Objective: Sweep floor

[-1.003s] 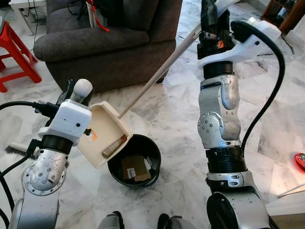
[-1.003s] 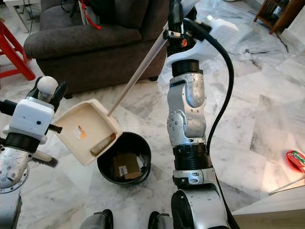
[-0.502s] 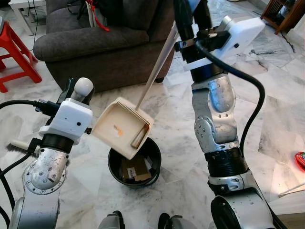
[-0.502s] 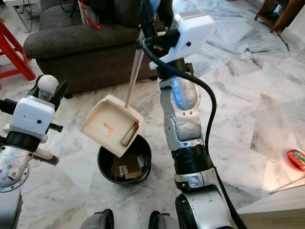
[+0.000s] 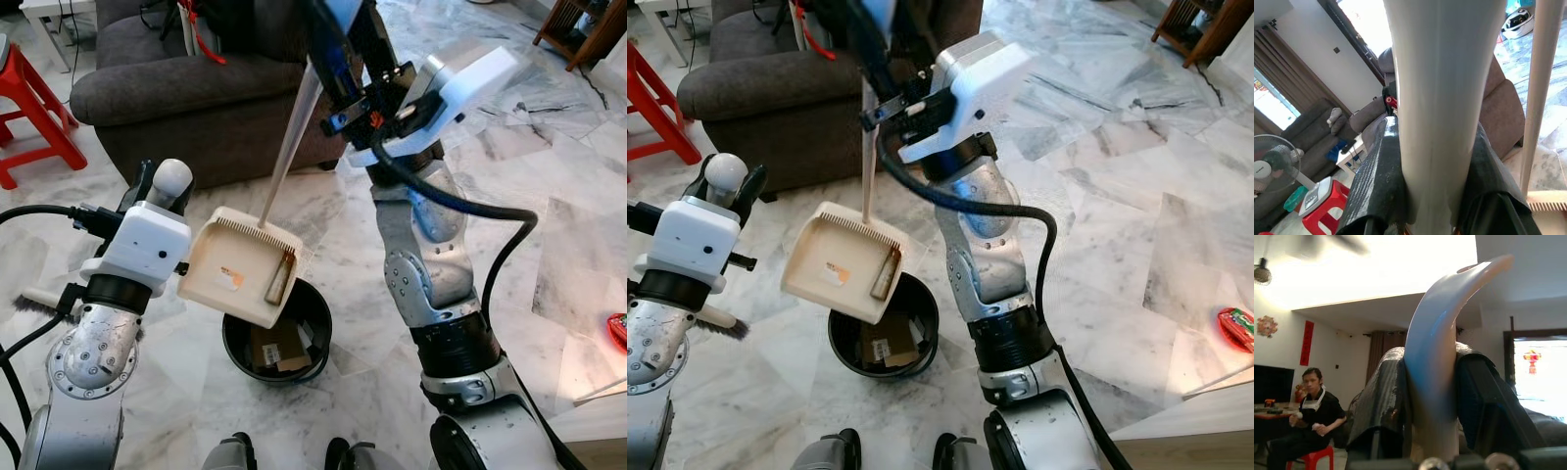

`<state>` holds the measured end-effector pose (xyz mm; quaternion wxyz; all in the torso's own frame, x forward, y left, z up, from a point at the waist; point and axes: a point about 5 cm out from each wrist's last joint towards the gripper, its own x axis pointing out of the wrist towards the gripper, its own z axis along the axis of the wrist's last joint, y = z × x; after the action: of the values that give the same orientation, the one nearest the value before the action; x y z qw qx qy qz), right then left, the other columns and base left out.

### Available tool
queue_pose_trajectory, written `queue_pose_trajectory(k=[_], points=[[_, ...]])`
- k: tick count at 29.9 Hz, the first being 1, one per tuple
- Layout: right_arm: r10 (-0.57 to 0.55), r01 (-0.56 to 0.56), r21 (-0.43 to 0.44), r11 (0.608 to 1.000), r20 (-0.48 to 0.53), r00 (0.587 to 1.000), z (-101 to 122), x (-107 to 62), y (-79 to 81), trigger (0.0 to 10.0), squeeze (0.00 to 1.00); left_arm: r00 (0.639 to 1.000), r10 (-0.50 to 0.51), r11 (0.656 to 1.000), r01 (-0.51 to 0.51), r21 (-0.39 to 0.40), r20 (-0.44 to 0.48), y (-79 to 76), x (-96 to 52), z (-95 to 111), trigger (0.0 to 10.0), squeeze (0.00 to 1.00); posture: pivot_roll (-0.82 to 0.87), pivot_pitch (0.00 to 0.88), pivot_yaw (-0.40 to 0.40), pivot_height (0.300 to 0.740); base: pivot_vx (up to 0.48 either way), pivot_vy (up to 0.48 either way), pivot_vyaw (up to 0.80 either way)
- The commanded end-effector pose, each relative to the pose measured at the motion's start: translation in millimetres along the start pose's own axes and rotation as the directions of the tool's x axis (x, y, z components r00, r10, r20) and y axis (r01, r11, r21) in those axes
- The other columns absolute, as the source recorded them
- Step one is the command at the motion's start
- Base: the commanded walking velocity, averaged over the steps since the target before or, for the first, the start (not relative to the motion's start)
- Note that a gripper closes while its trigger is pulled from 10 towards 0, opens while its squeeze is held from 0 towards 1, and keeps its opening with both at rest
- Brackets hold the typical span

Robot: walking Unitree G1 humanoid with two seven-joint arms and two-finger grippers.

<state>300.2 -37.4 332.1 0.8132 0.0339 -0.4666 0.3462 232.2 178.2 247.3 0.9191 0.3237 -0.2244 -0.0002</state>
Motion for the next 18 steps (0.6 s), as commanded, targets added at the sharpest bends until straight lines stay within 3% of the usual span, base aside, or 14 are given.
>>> queue_pose_trajectory(k=[1, 7, 18], points=[[0.061, -0.054, -0.066, 0.996, 0.112, 0.992, 21, 6.4, 9.5, 10.0, 0.00, 0.999, 0.013, 0.999, -0.014, 0.033, 0.042, 3.2, -0.2, 8, 10.0, 0.00, 0.15, 0.219, -0.017, 0.740, 0.000, 0.000, 0.00], [0.192, -0.172, -0.170, 0.970, 0.114, 0.975, 24, 6.8, 24.5, 10.0, 0.00, 0.999, 0.009, 0.999, -0.010, 0.032, 0.043, 2.9, 0.0, 8, 10.0, 0.00, 0.15, 0.220, -0.016, 0.740, 0.000, 0.000, 0.00], [0.280, -0.253, -0.220, 0.942, 0.101, 0.955, 25, 4.0, 36.0, 10.0, 0.00, 0.999, 0.008, 1.000, -0.009, 0.029, 0.036, 2.2, -1.4, 8, 10.0, 0.00, 0.15, 0.226, -0.017, 0.740, 0.000, 0.000, 0.00]])
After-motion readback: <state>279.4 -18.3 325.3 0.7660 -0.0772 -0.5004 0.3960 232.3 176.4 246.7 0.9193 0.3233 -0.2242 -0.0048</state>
